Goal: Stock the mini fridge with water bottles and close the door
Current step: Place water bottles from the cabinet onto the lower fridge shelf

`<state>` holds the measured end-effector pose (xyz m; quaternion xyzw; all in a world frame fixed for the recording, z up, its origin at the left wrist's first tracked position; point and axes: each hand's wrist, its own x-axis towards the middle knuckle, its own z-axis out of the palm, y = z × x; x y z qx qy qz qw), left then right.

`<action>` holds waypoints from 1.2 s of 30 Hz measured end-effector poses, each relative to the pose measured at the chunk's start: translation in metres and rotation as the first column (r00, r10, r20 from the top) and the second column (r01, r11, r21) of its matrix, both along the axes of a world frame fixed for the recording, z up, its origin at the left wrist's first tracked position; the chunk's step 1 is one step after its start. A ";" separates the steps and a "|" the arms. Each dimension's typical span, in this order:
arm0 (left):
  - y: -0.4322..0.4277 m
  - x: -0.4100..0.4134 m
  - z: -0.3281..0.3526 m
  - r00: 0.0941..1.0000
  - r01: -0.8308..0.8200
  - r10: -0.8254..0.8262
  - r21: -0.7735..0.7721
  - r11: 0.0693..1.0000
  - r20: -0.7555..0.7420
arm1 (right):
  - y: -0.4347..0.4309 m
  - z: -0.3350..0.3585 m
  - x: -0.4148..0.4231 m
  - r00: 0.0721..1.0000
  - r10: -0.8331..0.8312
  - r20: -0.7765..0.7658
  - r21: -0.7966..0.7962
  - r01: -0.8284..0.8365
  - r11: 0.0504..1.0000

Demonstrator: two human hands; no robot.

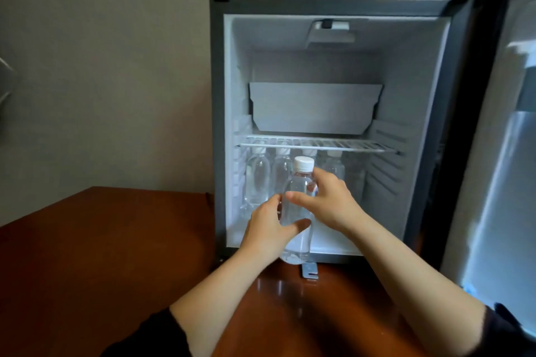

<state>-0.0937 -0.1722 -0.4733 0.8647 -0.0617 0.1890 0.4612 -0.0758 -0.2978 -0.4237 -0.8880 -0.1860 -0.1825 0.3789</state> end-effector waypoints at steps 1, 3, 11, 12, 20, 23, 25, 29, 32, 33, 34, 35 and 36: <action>-0.007 0.006 -0.002 1.000 0.012 -0.012 -0.012 1.000 -0.001 | -0.006 -0.001 0.006 1.000 -0.030 -0.007 -0.010 0.030 1.000; -0.019 0.016 -0.008 0.999 0.034 -0.035 -0.024 0.999 -0.008 | -0.018 -0.002 0.016 0.997 -0.072 -0.025 0.006 0.072 0.997; -0.054 0.044 -0.031 0.990 0.137 -0.138 -0.041 0.990 -0.017 | -0.047 -0.017 0.040 0.982 -0.181 -0.045 0.064 0.184 0.981; -0.058 0.046 -0.033 0.988 0.156 -0.157 -0.059 0.986 -0.014 | -0.051 -0.018 0.040 0.982 -0.182 -0.040 0.083 0.185 0.979; -0.088 0.061 -0.043 0.962 0.262 -0.271 -0.181 0.948 -0.028 | -0.069 -0.017 0.053 0.917 -0.373 -0.142 0.021 0.379 0.925; -0.097 0.066 -0.048 0.956 0.275 -0.290 -0.202 0.940 -0.048 | -0.072 -0.011 0.061 0.889 -0.410 -0.205 0.006 0.420 0.907; -0.104 0.068 -0.050 0.950 0.285 -0.305 -0.206 0.936 -0.073 | -0.074 -0.008 0.066 0.878 -0.420 -0.230 0.035 0.439 0.898; -0.115 0.076 -0.046 0.939 0.299 -0.332 -0.264 0.917 -0.091 | -0.075 -0.005 0.074 0.873 -0.414 -0.259 0.072 0.445 0.893; -0.124 0.083 -0.045 0.943 0.275 -0.313 -0.265 0.924 -0.112 | -0.077 -0.009 0.083 0.874 -0.428 -0.231 0.134 0.464 0.876; -0.127 0.086 -0.045 0.941 0.274 -0.317 -0.281 0.920 -0.118 | -0.078 -0.010 0.087 0.872 -0.438 -0.219 0.149 0.473 0.868; -0.129 0.090 -0.045 0.940 0.272 -0.318 -0.292 0.917 -0.125 | -0.077 -0.010 0.090 0.870 -0.446 -0.212 0.153 0.480 0.864; -0.131 0.094 -0.045 0.942 0.267 -0.312 -0.286 0.920 -0.125 | -0.076 -0.011 0.093 0.868 -0.449 -0.211 0.151 0.483 0.863; -0.132 0.097 -0.044 0.945 0.264 -0.304 -0.265 0.927 -0.121 | -0.074 -0.011 0.095 0.868 -0.450 -0.208 0.150 0.483 0.862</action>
